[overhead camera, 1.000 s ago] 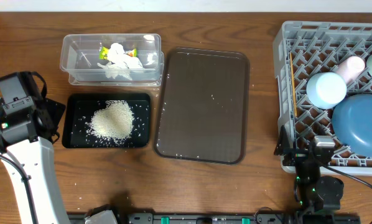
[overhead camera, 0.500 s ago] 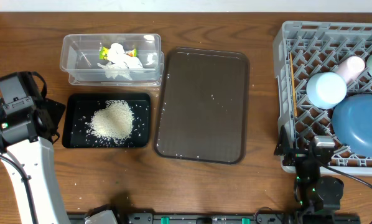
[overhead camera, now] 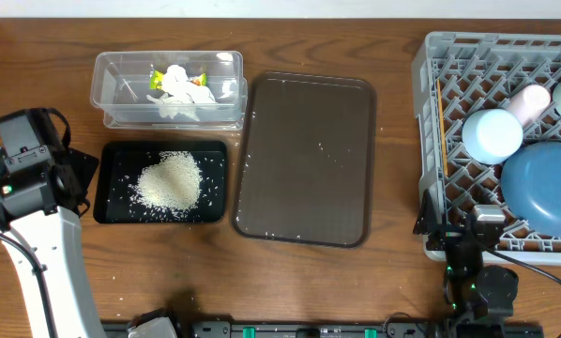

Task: Sort waste into correct bins and load items into the dishwasher rack

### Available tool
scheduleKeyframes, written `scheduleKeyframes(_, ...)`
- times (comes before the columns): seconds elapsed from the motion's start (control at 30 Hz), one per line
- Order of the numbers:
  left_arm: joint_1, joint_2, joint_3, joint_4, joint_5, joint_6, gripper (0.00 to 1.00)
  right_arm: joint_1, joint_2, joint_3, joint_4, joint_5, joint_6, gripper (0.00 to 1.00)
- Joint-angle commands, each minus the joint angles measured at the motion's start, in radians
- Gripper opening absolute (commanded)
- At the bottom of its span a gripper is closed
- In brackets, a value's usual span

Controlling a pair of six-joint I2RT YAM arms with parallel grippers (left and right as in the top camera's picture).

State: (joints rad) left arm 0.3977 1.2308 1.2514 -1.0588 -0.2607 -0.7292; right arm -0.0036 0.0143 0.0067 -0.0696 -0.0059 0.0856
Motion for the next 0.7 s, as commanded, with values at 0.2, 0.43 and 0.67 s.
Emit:
scheduleKeyframes(0.2, 0.004, 0.003, 0.0, -0.041, 0.011, -0.002, 0.92, -0.01, -0.008, -0.001, -0.004, 0.005, -0.016, 0.99)
scheduleKeyframes(0.43, -0.065, -0.079, -0.098, 0.129, 0.119, 0.067, 0.92, -0.01, -0.008, -0.001, -0.004, 0.005, -0.016, 0.99)
scheduleKeyframes(0.67, -0.259, -0.287, -0.474, 0.605, 0.12, 0.229, 0.92, -0.01, -0.008, -0.001, -0.004, 0.005, -0.016, 0.99)
